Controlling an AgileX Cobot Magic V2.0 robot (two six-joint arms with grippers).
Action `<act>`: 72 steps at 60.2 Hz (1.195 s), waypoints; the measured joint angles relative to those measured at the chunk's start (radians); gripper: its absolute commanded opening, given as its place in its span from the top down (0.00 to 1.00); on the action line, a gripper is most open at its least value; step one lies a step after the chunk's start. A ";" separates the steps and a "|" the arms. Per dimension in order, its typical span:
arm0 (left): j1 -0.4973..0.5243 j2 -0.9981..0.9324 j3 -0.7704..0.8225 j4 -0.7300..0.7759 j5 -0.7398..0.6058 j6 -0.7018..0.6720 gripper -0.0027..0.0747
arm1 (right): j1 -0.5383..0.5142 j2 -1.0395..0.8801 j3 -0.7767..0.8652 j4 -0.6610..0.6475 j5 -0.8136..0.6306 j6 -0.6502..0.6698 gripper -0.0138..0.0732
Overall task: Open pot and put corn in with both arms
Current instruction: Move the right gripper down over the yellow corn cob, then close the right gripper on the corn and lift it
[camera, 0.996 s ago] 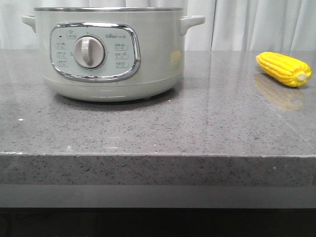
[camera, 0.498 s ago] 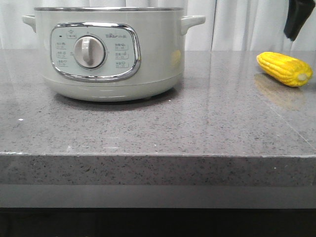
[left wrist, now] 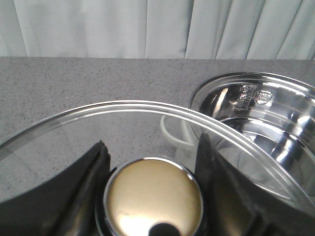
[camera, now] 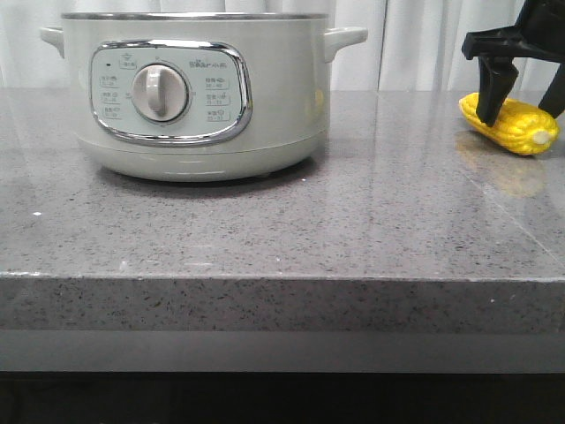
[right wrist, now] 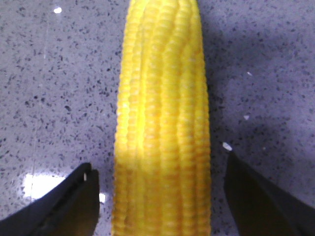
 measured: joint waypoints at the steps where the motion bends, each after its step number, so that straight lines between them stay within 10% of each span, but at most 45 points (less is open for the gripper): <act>1: 0.000 0.000 0.000 0.000 0.000 0.000 0.56 | 0.000 0.002 -0.002 0.000 0.000 0.000 0.21; 16: 0.000 0.000 0.000 0.000 0.000 0.000 0.56 | 0.000 0.038 -0.008 0.001 0.009 -0.007 0.22; 32: 0.000 0.000 0.000 0.000 0.000 0.000 0.56 | 0.000 0.050 -0.008 0.002 0.027 -0.013 0.48; 72: 0.000 0.000 0.000 0.000 0.000 0.000 0.56 | 0.151 -0.285 -0.008 0.003 0.067 -0.046 0.48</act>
